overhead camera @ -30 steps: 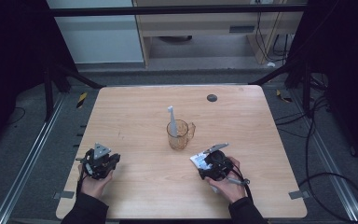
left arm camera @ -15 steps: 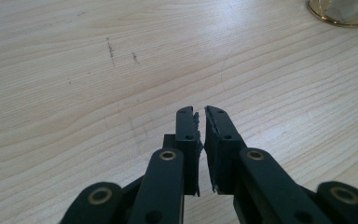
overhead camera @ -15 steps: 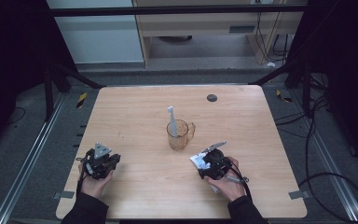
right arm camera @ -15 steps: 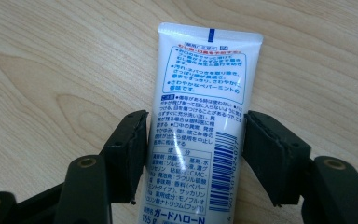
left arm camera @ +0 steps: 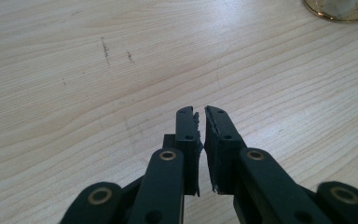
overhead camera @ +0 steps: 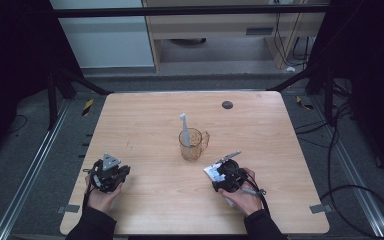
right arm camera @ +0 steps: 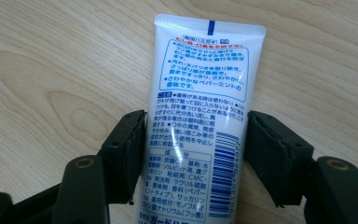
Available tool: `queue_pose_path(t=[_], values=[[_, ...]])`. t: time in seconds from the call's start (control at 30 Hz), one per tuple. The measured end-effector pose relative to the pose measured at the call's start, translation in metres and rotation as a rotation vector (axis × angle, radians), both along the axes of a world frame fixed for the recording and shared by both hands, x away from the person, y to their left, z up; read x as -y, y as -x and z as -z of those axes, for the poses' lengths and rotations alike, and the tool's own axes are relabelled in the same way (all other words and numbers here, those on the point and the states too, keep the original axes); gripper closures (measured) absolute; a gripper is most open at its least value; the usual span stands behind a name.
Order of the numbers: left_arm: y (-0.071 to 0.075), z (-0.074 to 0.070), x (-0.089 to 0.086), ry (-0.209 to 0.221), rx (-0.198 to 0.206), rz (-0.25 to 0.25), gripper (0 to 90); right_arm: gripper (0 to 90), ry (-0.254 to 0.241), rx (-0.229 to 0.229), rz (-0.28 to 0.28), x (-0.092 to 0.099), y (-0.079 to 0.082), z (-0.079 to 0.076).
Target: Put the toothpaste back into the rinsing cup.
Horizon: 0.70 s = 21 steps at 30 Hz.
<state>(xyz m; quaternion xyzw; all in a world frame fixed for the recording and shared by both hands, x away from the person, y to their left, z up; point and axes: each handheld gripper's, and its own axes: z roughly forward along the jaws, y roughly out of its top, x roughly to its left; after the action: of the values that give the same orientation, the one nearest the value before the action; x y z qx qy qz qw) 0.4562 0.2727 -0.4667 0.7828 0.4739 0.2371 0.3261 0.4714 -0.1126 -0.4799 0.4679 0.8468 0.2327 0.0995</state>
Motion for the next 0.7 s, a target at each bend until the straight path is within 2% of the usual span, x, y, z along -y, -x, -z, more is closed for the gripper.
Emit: queue_pose_path(t=[0.43,0.7], values=[[-0.0003,0.0001,0.0002,0.002,-0.001,0.001,83.6,43.2,0.043,0.007,0.011,-0.0054,-0.0001,-0.0007],[-0.0005,0.0,0.0001,0.002,-0.001,0.001,83.6,55.7,0.02,0.002,0.015,-0.0023,0.0006,-0.0044]])
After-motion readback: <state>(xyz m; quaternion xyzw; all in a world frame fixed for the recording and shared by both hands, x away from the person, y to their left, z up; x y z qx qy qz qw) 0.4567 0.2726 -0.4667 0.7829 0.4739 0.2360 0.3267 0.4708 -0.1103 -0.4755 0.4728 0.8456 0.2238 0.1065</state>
